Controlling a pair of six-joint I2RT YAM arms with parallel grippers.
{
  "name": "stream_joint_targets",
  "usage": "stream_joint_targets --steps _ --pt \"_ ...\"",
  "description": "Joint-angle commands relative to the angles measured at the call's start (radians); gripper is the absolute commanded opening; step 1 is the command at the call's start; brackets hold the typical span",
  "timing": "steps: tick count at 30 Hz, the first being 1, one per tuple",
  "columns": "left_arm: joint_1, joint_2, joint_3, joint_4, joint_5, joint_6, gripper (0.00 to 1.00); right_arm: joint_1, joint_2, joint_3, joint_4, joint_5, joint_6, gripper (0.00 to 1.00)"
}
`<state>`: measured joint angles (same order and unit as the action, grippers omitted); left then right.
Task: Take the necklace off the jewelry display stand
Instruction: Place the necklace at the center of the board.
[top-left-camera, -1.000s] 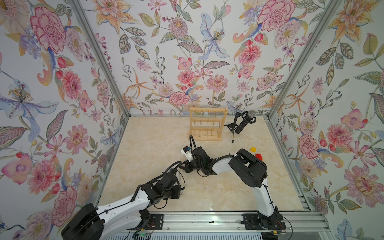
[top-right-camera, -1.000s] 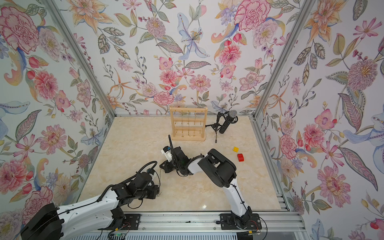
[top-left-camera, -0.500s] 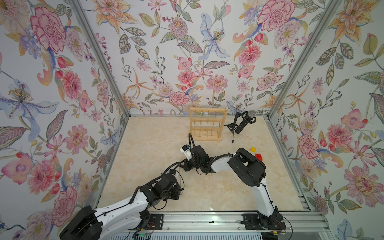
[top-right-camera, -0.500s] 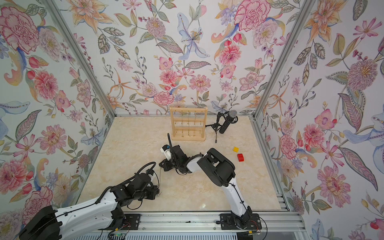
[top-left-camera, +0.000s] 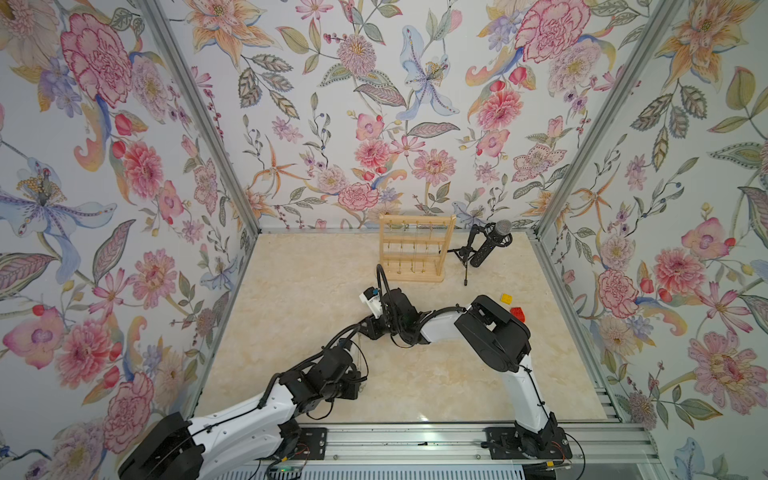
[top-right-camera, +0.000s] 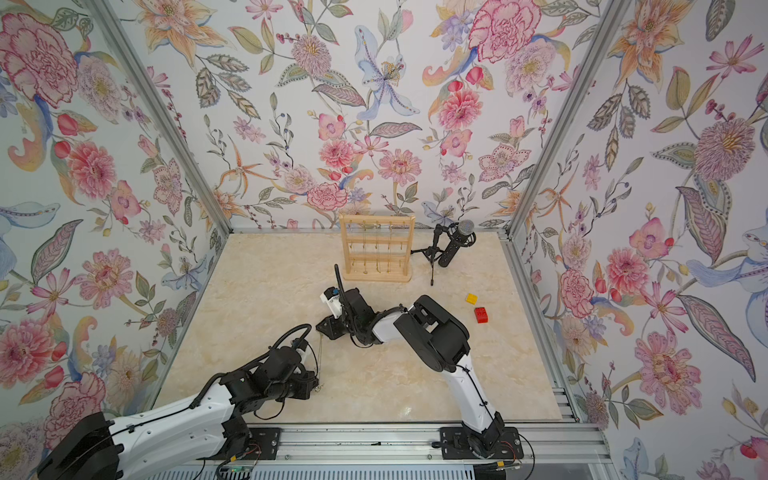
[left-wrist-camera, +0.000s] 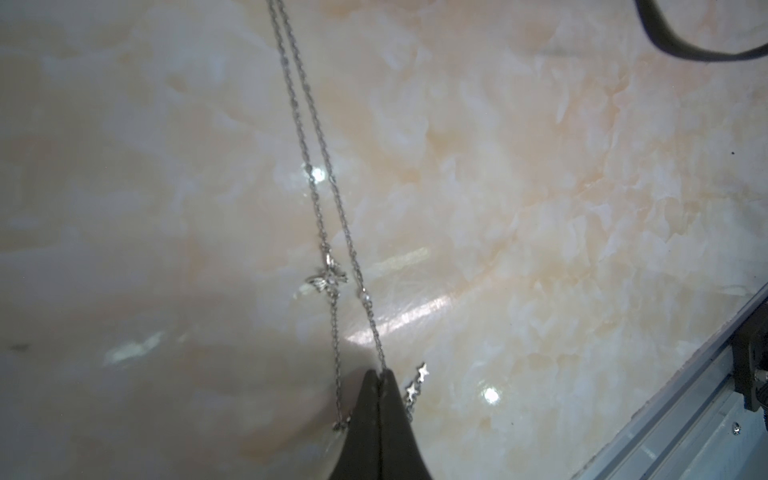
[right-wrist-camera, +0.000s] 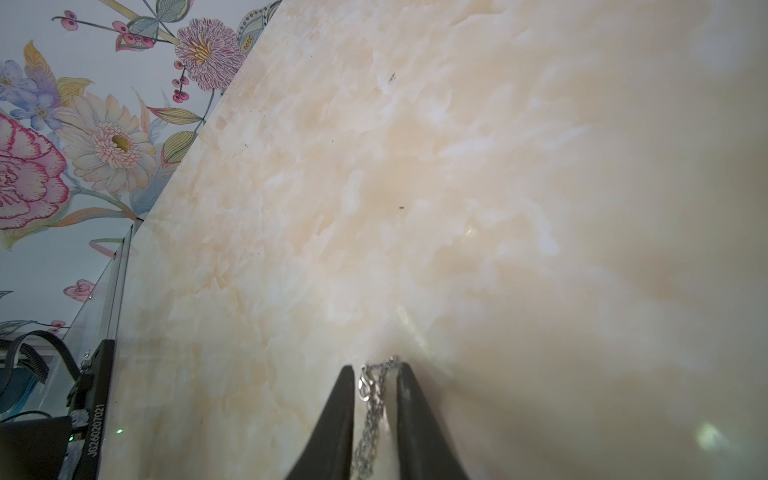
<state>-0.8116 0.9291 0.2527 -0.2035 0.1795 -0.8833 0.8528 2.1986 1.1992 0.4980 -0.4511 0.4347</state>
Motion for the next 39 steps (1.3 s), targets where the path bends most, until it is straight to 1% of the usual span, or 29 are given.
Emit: stream_joint_targets --steps 1,7,10,15,20,24,35,39 --pt "0.010 -0.009 -0.026 -0.033 0.003 -0.022 0.02 -0.012 0.031 0.014 -0.045 0.032 -0.006 0.23" --pt "0.010 -0.022 -0.028 -0.042 0.005 -0.031 0.01 -0.015 0.007 -0.001 -0.028 0.038 -0.005 0.22" --pt "0.009 -0.032 -0.030 -0.045 0.005 -0.037 0.01 -0.016 -0.028 -0.041 -0.001 0.054 -0.008 0.18" --pt "0.010 -0.035 -0.032 -0.045 0.003 -0.040 0.01 -0.005 -0.074 -0.092 -0.004 0.069 -0.033 0.07" --pt "0.011 -0.036 -0.035 -0.042 0.003 -0.042 0.01 0.029 -0.103 -0.118 -0.035 0.112 -0.081 0.02" --pt "0.010 -0.037 -0.035 -0.042 0.003 -0.043 0.01 0.060 -0.110 -0.102 -0.080 0.156 -0.129 0.01" --pt "0.011 -0.037 -0.034 -0.043 0.003 -0.043 0.01 0.088 -0.090 -0.055 -0.160 0.217 -0.175 0.02" --pt "0.010 -0.038 -0.034 -0.043 0.004 -0.043 0.01 0.094 -0.099 -0.058 -0.158 0.235 -0.177 0.09"
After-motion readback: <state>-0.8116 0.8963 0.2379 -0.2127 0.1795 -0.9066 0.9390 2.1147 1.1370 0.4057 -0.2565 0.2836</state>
